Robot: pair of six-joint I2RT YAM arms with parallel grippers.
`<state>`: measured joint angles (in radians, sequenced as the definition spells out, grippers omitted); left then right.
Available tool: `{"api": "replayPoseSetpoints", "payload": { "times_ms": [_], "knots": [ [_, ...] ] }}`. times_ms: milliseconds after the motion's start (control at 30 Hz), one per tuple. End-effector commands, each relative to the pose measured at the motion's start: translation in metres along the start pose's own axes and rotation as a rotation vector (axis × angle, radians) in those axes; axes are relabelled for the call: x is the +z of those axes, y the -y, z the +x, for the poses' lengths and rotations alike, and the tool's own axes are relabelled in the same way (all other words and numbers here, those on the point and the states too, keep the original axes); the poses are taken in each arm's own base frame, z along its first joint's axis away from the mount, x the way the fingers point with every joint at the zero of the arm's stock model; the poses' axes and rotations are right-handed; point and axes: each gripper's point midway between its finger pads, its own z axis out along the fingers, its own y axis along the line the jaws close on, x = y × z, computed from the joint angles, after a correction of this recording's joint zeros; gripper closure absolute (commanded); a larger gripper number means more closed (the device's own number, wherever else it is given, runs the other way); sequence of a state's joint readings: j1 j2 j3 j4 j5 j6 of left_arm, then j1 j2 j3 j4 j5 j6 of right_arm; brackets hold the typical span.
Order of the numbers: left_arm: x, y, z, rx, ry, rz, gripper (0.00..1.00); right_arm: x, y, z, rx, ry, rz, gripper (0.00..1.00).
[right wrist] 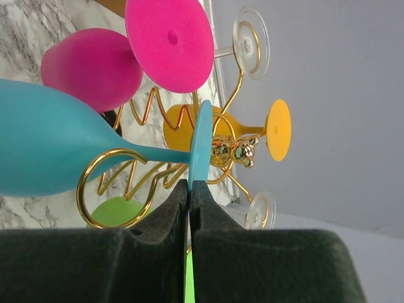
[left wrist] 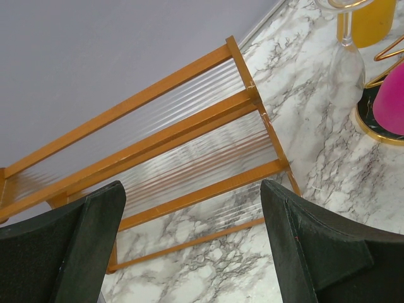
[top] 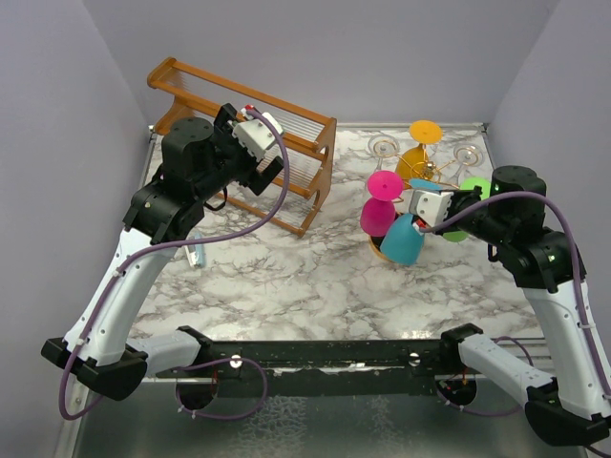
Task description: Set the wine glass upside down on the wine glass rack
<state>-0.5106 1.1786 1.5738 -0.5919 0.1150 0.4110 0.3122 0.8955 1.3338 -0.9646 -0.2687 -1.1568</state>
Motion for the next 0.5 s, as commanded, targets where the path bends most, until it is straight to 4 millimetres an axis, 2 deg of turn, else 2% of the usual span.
{"api": "replayPoseSetpoints", "payload": {
  "times_ms": [0,467],
  "knots": [
    [-0.0046,-0.001,-0.0076,0.008,0.036,0.001,0.09,-0.0076,0.0133,0.0011,-0.018,-0.021,0.063,0.99],
    [-0.0053,0.0004,-0.0066,0.008,0.034,0.007,0.09,-0.0151,0.0125,0.0077,-0.025,-0.06,0.079,0.99]
  ]
}}
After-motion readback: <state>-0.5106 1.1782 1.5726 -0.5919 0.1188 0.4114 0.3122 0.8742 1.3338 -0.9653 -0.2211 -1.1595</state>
